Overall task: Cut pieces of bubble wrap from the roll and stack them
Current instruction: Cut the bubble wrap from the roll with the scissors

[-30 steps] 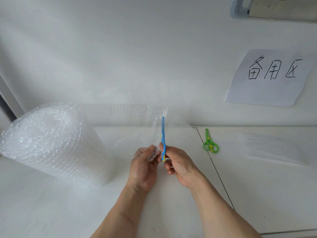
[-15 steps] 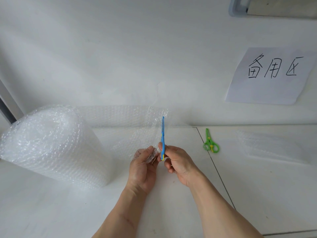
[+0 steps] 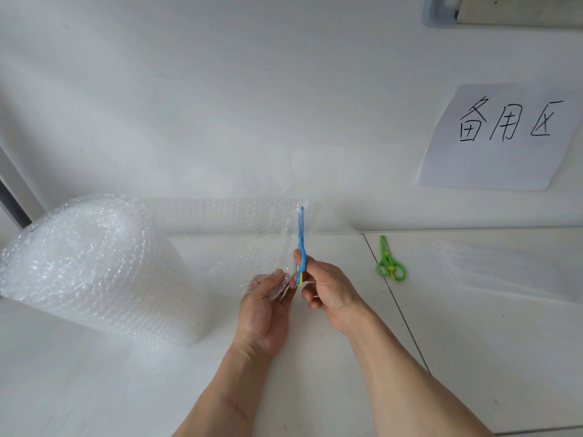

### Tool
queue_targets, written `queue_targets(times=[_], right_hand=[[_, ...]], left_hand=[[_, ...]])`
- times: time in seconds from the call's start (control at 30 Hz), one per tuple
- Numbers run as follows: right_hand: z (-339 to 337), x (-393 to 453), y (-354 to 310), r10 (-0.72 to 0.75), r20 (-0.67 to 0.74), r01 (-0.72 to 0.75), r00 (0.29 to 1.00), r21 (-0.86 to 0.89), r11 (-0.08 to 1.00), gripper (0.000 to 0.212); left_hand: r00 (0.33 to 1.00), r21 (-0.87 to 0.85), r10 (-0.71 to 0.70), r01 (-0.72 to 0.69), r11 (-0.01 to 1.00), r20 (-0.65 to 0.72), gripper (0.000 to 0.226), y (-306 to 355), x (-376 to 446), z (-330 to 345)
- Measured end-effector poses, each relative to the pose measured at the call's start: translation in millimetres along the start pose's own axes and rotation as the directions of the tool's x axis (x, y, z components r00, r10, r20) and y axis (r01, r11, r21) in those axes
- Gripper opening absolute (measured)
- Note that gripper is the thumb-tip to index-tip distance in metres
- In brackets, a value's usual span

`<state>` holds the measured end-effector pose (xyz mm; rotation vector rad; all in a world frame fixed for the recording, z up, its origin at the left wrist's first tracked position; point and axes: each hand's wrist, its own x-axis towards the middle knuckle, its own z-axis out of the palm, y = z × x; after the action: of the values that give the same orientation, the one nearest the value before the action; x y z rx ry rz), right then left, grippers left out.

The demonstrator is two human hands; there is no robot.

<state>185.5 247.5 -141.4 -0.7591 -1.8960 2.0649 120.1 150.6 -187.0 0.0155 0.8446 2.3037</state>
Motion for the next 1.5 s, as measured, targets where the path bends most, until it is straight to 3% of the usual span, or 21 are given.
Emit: queue_targets(times=[1.5], right_hand=[[-5, 13, -21, -0.004, 0.009, 0.004, 1.000, -0.032, 0.999, 0.033]], left_hand=[[0.999, -0.031, -0.024, 0.022, 0.999, -0.044, 0.022, 1, -3, 3]])
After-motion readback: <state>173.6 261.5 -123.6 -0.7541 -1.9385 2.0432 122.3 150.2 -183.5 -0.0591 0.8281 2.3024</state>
